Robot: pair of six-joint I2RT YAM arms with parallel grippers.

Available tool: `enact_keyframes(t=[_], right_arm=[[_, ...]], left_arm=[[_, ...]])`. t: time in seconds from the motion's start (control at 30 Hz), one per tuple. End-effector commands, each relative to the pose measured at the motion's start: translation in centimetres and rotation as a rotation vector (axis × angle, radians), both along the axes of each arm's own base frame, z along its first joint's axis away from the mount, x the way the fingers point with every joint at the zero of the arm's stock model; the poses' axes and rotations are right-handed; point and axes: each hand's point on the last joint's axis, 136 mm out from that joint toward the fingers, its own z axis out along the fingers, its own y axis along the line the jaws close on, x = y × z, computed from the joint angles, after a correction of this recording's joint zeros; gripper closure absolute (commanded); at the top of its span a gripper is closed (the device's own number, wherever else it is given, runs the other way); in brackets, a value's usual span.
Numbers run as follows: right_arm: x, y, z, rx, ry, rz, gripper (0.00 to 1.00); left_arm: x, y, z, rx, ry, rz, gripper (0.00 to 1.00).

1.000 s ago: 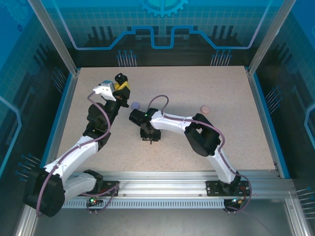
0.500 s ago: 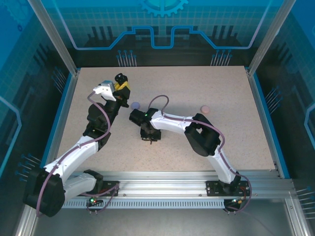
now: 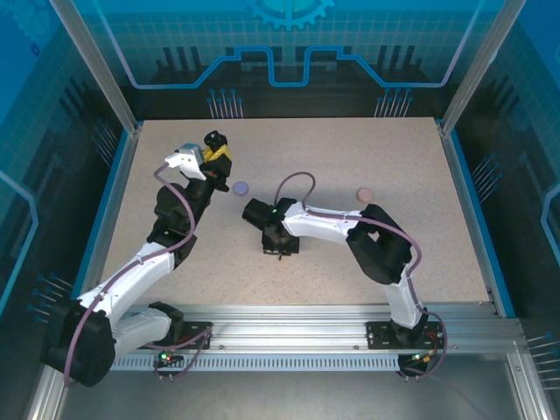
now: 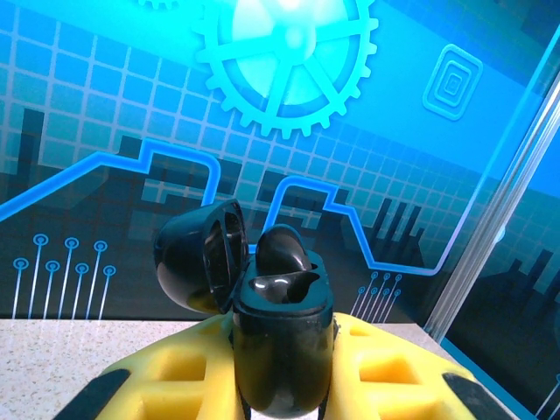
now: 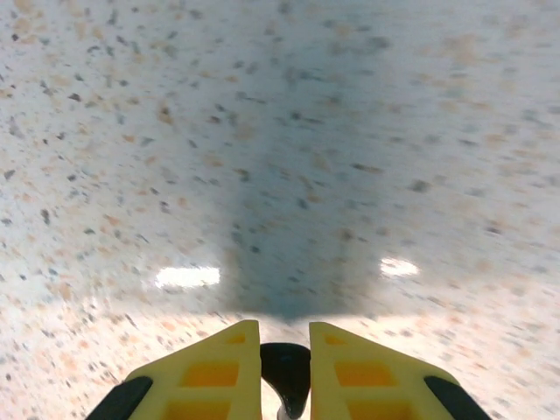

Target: Insert the wireless bluetooth earbuds into the charging case

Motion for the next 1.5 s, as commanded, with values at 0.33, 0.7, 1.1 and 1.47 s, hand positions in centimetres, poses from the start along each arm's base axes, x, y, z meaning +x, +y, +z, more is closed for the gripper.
enact_keyframes(t=[0.33, 0.7, 1.1, 1.47], right_arm=[[5.2, -6.6, 11.1, 0.106, -0.303, 0.022, 0.83], [8.6, -7.5, 26.1, 0.350, -0.646, 0.144, 0.82], [7.5, -4.8, 35.6, 0.556, -0.868, 0.371, 0.82], [5.7, -2.7, 36.1, 0.602, -0.930, 0.541, 0.81]], left_arm=[[-2.9, -2.8, -1.1, 0.047, -0.037, -0.207, 1.00], [-6.1, -8.4, -2.8, 0.234, -0.166, -0.369, 1.00], [-6.8, -12.7, -3.4, 0.338, -0.234, -0.435, 1.00], [-6.3, -14.3, -3.1, 0.339, -0.252, -0.477, 1.00]])
